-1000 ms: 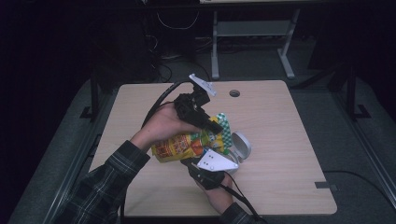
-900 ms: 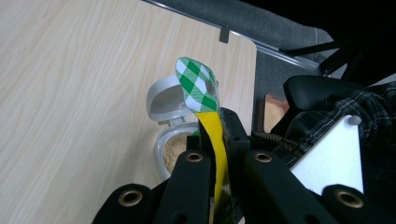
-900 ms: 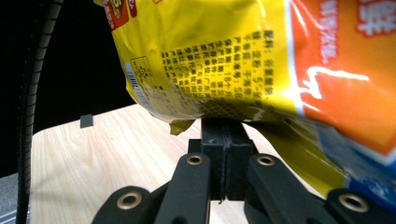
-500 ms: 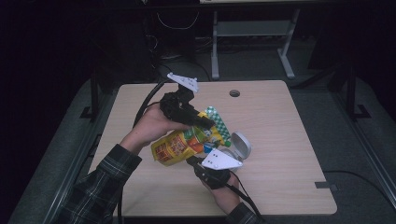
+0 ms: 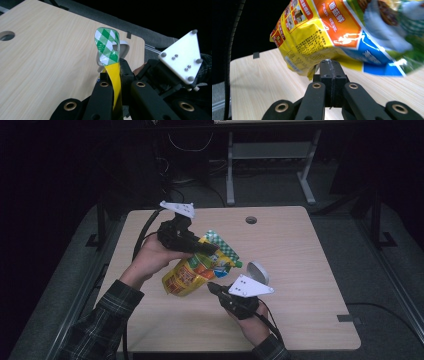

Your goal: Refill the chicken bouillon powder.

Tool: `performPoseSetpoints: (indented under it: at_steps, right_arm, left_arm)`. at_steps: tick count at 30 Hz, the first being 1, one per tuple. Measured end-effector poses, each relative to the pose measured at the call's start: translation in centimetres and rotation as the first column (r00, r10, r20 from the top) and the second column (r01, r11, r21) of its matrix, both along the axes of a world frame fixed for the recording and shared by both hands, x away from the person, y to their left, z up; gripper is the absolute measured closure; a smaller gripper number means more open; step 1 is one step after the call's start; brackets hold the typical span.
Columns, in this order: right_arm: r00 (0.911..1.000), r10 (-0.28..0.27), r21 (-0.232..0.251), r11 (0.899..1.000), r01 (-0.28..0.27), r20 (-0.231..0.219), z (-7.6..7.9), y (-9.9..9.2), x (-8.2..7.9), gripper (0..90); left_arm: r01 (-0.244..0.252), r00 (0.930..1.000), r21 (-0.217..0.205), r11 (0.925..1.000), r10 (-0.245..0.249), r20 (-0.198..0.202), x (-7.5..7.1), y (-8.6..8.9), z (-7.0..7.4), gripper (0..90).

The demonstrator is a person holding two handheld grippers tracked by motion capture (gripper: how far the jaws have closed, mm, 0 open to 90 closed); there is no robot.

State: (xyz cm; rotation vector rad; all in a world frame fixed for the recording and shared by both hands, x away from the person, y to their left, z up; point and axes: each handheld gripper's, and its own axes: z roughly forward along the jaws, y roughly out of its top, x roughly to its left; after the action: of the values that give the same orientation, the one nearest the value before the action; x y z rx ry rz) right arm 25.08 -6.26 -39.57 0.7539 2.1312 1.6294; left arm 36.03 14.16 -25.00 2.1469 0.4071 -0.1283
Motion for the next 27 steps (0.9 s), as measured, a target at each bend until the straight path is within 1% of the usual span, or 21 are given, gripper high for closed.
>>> performPoseSetpoints:
  at_steps: [4,5,7,8,11,12,14,17,18,21,22,24,26,27]
  right_arm:
    - [0.9997,0.017,-0.042,0.999,-0.016,0.017,0.2,-0.6,-0.3,90.0]
    - [0.9997,0.021,-0.042,0.999,-0.02,0.013,0.2,-0.8,-0.3,90.0]
    - [0.9996,0.027,-0.046,0.999,-0.027,-0.001,0.3,-1.3,-0.2,90.0]
    - [0.9996,0.03,-0.046,0.998,-0.03,-0.003,0.4,-1.5,-0.2,90.0]
    - [0.999,0.04,-0.052,0.998,-0.041,-0.02,0.7,-2.2,0.0,90.0]
    - [0.9986,0.043,-0.053,0.998,-0.045,-0.029,0.7,-2.3,0.0,90.0]
    - [0.9981,0.048,-0.062,0.997,-0.051,-0.037,0.8,-2.6,0.0,90.0]
    - [0.9977,0.052,-0.062,0.997,-0.055,-0.044,0.9,-3.3,0.0,90.0]
    - [0.9974,0.057,-0.061,0.996,-0.059,-0.045,0.9,-3.5,0.0,90.0]
    - [0.9969,0.063,-0.058,0.996,-0.066,-0.047,1.1,-4.2,-0.2,90.0]
    - [0.9968,0.067,-0.061,0.996,-0.069,-0.045,1.1,-4.4,-0.2,90.0]
    - [0.9968,0.065,-0.063,0.996,-0.068,-0.046,1.2,-4.9,-0.3,90.0]
    - [0.9964,0.066,-0.064,0.995,-0.07,-0.053,1.2,-5.3,-0.5,90.0]
    - [0.9963,0.069,-0.066,0.995,-0.072,-0.051,1.2,-5.5,-0.5,90.0]
  left_arm:
    - [-0.038,0.9992,-0.022,0.999,0.038,0.009,0.1,1.3,-0.5,90.0]
    - [-0.055,0.9983,-0.031,0.998,0.056,0.015,0.1,1.7,-0.6,90.0]
    - [-0.074,0.9969,-0.041,0.9964,0.075,0.023,0.2,2.3,-0.7,90.0]
    - [-0.093,0.9949,-0.054,0.9942,0.095,0.032,0.1,2.7,-0.8,90.0]
    - [-0.118,0.992,-0.078,0.99,0.121,0.037,0.2,3.7,-1.0,90.0]
    - [-0.134,0.9898,-0.089,0.987,0.137,0.036,0.2,4.1,-1.2,90.0]
    - [-0.145,0.9877,-0.105,0.9837,0.151,0.043,0.2,4.7,-1.4,90.0]
    - [-0.167,0.9831,-0.136,0.9766,0.175,0.053,0.1,5.6,-1.8,90.0]
    - [-0.176,0.9807,-0.147,0.9734,0.186,0.059,0.0,6.0,-1.9,90.0]
    - [-0.203,0.9729,-0.19,0.9605,0.22,0.072,-0.2,7.1,-2.4,90.0]
    - [-0.216,0.9689,-0.208,0.9542,0.235,0.076,-0.3,7.6,-2.7,90.0]
    - [-0.239,0.9609,-0.227,0.944,0.264,0.084,-0.4,8.3,-3.1,90.0]
    - [-0.262,0.9528,-0.237,0.9356,0.289,0.091,-0.4,8.9,-3.6,90.0]
    - [-0.277,0.9468,-0.241,0.93,0.307,0.096,-0.4,9.2,-3.9,90.0]
